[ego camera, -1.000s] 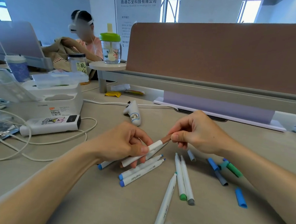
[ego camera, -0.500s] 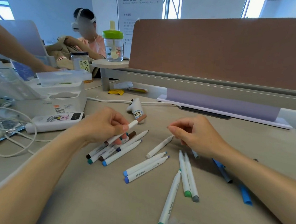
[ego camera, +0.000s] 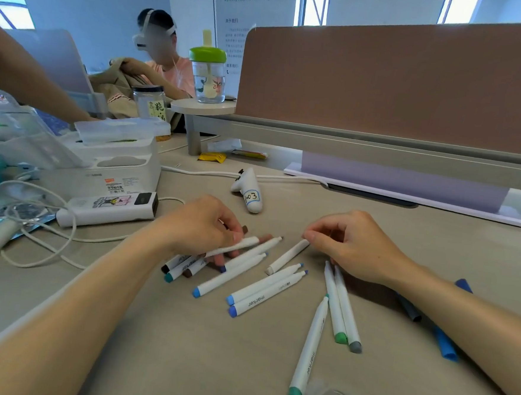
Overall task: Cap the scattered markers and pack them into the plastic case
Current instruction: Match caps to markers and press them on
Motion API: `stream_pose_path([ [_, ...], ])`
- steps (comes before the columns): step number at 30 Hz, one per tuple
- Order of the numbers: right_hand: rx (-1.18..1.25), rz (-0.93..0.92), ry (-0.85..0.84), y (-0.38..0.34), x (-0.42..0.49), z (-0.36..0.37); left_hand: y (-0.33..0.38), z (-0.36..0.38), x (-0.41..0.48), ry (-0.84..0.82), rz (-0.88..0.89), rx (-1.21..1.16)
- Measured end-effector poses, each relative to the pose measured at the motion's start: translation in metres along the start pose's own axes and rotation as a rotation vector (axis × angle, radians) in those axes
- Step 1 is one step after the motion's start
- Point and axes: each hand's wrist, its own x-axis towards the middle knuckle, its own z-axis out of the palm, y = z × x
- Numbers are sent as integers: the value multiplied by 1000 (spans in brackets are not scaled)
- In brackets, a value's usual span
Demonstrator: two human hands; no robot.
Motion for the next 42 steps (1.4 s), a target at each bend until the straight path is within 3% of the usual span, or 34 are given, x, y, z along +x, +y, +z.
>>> stream_pose_path([
  [6, 0, -13, 13, 3, 0, 1, 1, 6, 0, -6, 0, 12],
  [12, -15, -26, 13, 5, 1, -1, -1, 6, 2, 120, 93, 332],
  [16, -17, -7, 66, 7, 4, -10, -3, 7, 4, 166, 133, 365],
  [26, -5, 87, 49, 6, 10, -41, 5, 13, -1, 9, 100, 376],
  [35, -95, 165, -146, 2, 8, -55, 10, 16, -4, -51, 72, 429],
  [39, -148, 181, -197, 3, 10, -59, 8, 14, -3, -54, 74, 376],
  [42, -292, 245, -341, 8, 10, -76, 7, 11, -3, -57, 93, 276],
])
